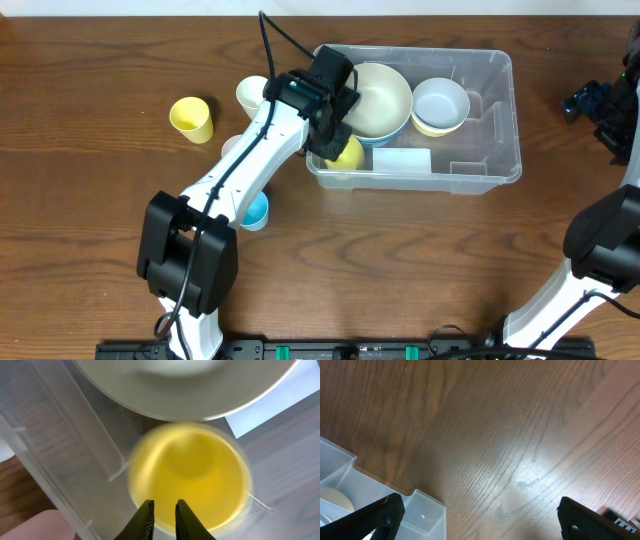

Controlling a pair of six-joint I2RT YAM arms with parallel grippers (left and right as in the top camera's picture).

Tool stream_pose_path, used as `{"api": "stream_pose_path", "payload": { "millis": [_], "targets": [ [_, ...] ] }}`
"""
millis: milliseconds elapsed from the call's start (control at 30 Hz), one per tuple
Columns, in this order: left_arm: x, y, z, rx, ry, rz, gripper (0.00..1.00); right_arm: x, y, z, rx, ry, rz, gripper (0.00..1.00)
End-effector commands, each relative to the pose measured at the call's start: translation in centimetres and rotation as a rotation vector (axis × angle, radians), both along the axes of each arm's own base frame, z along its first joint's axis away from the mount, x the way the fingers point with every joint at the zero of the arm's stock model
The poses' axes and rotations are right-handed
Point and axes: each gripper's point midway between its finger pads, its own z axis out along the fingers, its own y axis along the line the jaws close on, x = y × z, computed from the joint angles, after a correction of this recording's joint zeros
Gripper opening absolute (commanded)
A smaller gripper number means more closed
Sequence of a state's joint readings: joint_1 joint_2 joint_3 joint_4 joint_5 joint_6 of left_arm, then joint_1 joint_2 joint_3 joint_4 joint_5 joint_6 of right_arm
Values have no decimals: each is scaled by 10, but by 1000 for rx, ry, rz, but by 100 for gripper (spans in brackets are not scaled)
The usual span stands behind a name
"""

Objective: Pack container
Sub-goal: 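Move the left gripper back to the second yellow cup and grasp it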

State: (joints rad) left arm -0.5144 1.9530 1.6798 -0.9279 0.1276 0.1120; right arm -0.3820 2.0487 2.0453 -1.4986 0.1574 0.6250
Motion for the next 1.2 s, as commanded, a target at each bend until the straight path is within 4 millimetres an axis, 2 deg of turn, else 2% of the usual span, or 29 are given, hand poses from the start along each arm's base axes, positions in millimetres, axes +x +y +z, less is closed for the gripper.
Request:
{"api": "stream_pose_path", "payload": {
  "millis": [0, 133, 200, 333, 400, 467, 600, 733, 767, 867, 1000, 1167],
  "targets": [
    [0, 0, -10, 13, 23, -11, 17, -1, 0, 0, -9, 3, -15, 99],
    [1, -1, -10, 11, 18, -10, 17, -1, 0, 0, -9, 3, -15, 99],
    [3, -2, -9, 7, 11, -10, 21, -1, 0, 0, -9, 3, -15, 99],
    [10, -5, 4, -12, -22, -8, 21, -1, 0, 0, -9, 3, -15, 99],
    [15, -6, 16, -27, -51, -5, 23, -1, 0, 0, -9, 3, -15, 99],
    [22, -5, 34, -45, -88, 5, 30, -1, 0, 0, -9, 3, -15, 99],
    [34, 17, 79, -71, -169, 67, 34, -1, 0, 0, -9, 3, -15, 99],
    [44, 65, 118, -111, -232, 220, 79, -1, 0, 0, -9, 3, -15, 99],
    [45, 82, 124, -118, -234, 279, 85, -1, 0, 0, -9, 3, -15, 99],
    [47, 133, 124, -115, -195, 453, 92, -1, 0, 0, -9, 3, -15, 99],
    [41, 197, 99, -77, -97, 642, 96, -1, 0, 0, -9, 3, -15, 99],
    [29, 250, 64, -55, -4, 816, 96, -1, 0, 0, -9, 3, -15, 99]
  ]
}}
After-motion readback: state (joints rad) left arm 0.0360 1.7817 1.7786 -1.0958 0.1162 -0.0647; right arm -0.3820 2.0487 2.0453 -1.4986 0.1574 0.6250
